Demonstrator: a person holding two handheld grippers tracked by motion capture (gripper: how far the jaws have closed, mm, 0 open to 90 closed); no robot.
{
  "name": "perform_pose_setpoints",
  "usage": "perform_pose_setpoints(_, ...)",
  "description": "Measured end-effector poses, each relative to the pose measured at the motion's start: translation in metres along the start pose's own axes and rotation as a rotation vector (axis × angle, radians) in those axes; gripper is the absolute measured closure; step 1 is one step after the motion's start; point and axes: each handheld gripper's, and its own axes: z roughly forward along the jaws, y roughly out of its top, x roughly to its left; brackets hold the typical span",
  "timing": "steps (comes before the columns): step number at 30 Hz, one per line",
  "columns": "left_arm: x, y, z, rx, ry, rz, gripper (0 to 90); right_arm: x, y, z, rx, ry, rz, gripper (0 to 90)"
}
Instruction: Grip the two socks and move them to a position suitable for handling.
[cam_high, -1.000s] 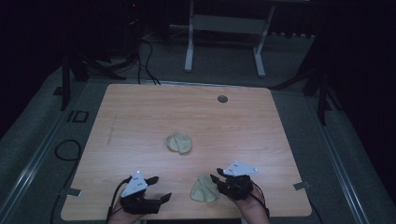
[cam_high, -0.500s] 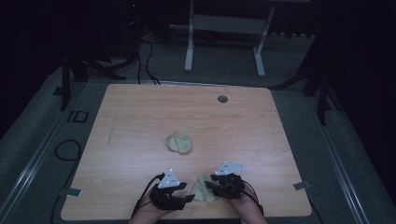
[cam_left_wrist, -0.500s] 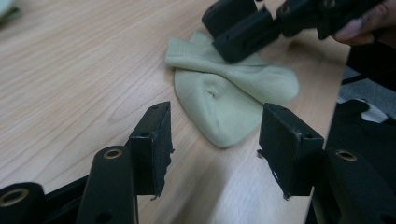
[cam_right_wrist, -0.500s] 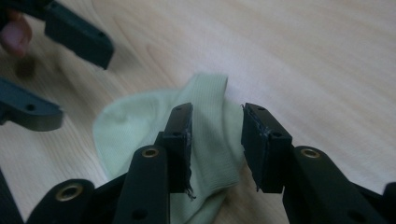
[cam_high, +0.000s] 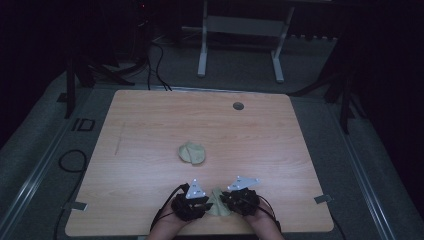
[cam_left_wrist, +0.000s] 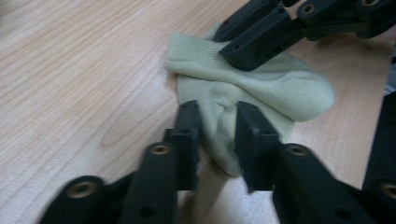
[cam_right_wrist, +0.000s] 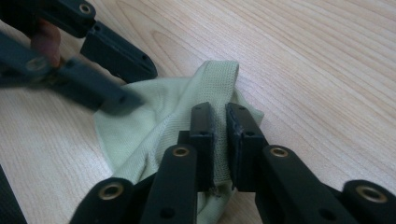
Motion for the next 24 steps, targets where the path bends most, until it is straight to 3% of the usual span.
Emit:
perform_pose_setpoints(2,0.001,0.000,0.001,-0.006,-0.010,-0.015,86.1,0.002,0.001,-0.001,-0.005,-0.011,-0.008,83.8)
perform_pose_setpoints(5,0.000,-0.001,-0.001,-0.016,-0.011,-0.008,87.3,0.007,0.002,-0.008,-0.029,-0.016,-0.018,84.4)
perform_pose_setpoints(9,0.001,0.002,-0.012,-0.046,-0.030,-0.016,87.9,0.007,0.006,-0.030,-0.092,0.011,0.011,84.5)
perform_pose_setpoints(15,0.002,0.010,-0.039,-0.085,-0.032,-0.001,87.9,0.000,0.009,-0.068,-0.182,0.010,0.051,85.0)
perform_pose_setpoints(17,0.002,0.011,-0.044,-0.088,-0.025,0.001,88.0,-0.001,0.009,-0.073,-0.185,0.008,0.054,85.3)
perform_pose_setpoints(21,0.003,0.010,-0.066,-0.089,-0.005,0.021,87.9,-0.012,0.001,-0.096,-0.224,-0.001,0.110,85.4)
perform_pose_setpoints(24,0.003,0.006,-0.070,-0.075,-0.015,0.015,87.9,-0.019,-0.008,-0.103,-0.215,-0.015,0.132,85.4)
